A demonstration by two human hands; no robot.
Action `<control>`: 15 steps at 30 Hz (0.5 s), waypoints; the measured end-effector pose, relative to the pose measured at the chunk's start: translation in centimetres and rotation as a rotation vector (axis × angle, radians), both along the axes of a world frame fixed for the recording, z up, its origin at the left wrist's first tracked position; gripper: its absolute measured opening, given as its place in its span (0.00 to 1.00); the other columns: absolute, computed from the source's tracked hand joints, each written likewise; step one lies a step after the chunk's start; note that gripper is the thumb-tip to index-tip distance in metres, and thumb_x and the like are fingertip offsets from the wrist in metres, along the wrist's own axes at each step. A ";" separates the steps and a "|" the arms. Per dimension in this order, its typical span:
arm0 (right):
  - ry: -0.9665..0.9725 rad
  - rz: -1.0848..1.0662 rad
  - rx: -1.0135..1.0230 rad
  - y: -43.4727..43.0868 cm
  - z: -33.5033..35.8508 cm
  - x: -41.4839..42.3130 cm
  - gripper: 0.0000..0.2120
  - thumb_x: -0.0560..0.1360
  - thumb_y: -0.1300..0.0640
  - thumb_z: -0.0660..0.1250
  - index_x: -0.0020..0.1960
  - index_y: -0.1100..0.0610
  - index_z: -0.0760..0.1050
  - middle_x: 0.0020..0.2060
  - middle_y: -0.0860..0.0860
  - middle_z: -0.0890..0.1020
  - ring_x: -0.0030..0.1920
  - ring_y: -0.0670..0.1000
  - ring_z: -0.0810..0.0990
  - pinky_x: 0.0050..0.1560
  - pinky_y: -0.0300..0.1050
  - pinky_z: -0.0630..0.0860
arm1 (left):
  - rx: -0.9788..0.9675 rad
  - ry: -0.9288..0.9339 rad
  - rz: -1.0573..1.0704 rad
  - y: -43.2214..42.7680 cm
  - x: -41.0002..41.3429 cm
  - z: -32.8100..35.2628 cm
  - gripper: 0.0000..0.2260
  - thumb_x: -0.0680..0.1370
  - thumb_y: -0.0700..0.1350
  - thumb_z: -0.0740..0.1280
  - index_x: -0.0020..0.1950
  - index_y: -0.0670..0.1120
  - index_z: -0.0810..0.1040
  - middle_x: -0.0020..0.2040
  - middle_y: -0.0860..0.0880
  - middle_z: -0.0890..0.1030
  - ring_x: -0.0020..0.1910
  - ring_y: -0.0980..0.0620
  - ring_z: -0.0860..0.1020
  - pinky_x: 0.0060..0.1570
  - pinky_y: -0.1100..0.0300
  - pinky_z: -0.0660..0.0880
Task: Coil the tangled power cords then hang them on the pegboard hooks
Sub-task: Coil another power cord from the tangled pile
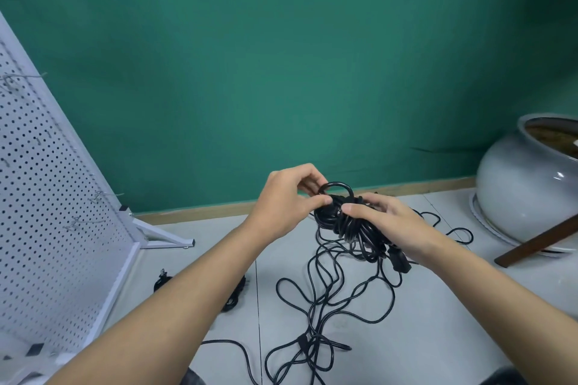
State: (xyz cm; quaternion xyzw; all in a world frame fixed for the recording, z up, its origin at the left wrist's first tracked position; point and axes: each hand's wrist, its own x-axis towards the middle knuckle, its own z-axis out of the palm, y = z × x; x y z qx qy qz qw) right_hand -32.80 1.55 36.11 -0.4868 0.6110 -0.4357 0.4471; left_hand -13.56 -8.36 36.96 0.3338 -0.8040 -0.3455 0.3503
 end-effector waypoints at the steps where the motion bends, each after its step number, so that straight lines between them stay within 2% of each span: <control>1: -0.008 0.000 -0.003 0.1 0.2 0.0 0.11 0.78 0.51 0.72 0.59 0.52 0.84 0.51 0.50 0.88 0.55 0.50 0.87 0.60 0.43 0.77 | 0.018 0.013 0.002 0.0 0.0 -0.1 0.10 0.70 0.39 0.81 0.42 0.49 0.81 0.39 0.53 0.85 0.41 0.55 0.83 0.47 0.64 0.79; 4: -0.053 -0.013 0.008 0.2 0.3 0.0 0.11 0.79 0.52 0.71 0.59 0.54 0.83 0.50 0.53 0.88 0.54 0.53 0.87 0.58 0.43 0.79 | 0.046 0.023 -0.012 0.3 -0.1 -0.2 0.11 0.71 0.38 0.80 0.41 0.46 0.79 0.39 0.49 0.85 0.38 0.52 0.83 0.44 0.60 0.82; 7: -0.117 -0.042 0.028 0.2 0.3 0.2 0.12 0.77 0.50 0.73 0.55 0.57 0.84 0.50 0.60 0.87 0.50 0.61 0.87 0.56 0.54 0.79 | 0.042 0.038 0.003 0.7 -0.3 -0.2 0.13 0.70 0.39 0.81 0.38 0.45 0.78 0.38 0.51 0.84 0.32 0.56 0.79 0.38 0.67 0.76; 9: -0.167 -0.071 0.037 0.1 0.2 0.3 0.13 0.75 0.49 0.75 0.51 0.58 0.84 0.50 0.67 0.85 0.46 0.63 0.84 0.50 0.56 0.76 | 0.038 0.044 0.019 0.6 -0.4 -0.4 0.13 0.69 0.40 0.82 0.38 0.44 0.77 0.37 0.52 0.82 0.31 0.59 0.74 0.37 0.67 0.72; 11: -0.168 -0.085 0.047 0.2 0.0 0.5 0.12 0.74 0.49 0.76 0.50 0.58 0.83 0.50 0.66 0.85 0.47 0.63 0.85 0.50 0.54 0.77 | 0.035 0.032 0.034 0.4 -0.4 -1.0 0.14 0.69 0.41 0.82 0.38 0.44 0.76 0.39 0.49 0.82 0.31 0.60 0.72 0.36 0.66 0.69; 13: -0.139 -0.100 0.049 0.1 -0.4 0.8 0.15 0.73 0.49 0.77 0.53 0.58 0.83 0.49 0.62 0.87 0.50 0.62 0.86 0.57 0.56 0.78 | 0.005 -0.001 0.063 0.3 -0.4 -1.8 0.15 0.69 0.42 0.82 0.37 0.46 0.75 0.40 0.47 0.81 0.33 0.60 0.71 0.37 0.66 0.67; 15: -0.107 -0.121 0.041 0.0 -0.6 1.1 0.16 0.73 0.49 0.77 0.56 0.58 0.81 0.49 0.59 0.88 0.50 0.59 0.87 0.60 0.55 0.78 | 0.009 -0.025 0.098 0.3 -0.6 -2.6 0.16 0.69 0.42 0.82 0.36 0.46 0.74 0.38 0.48 0.81 0.34 0.59 0.72 0.37 0.62 0.69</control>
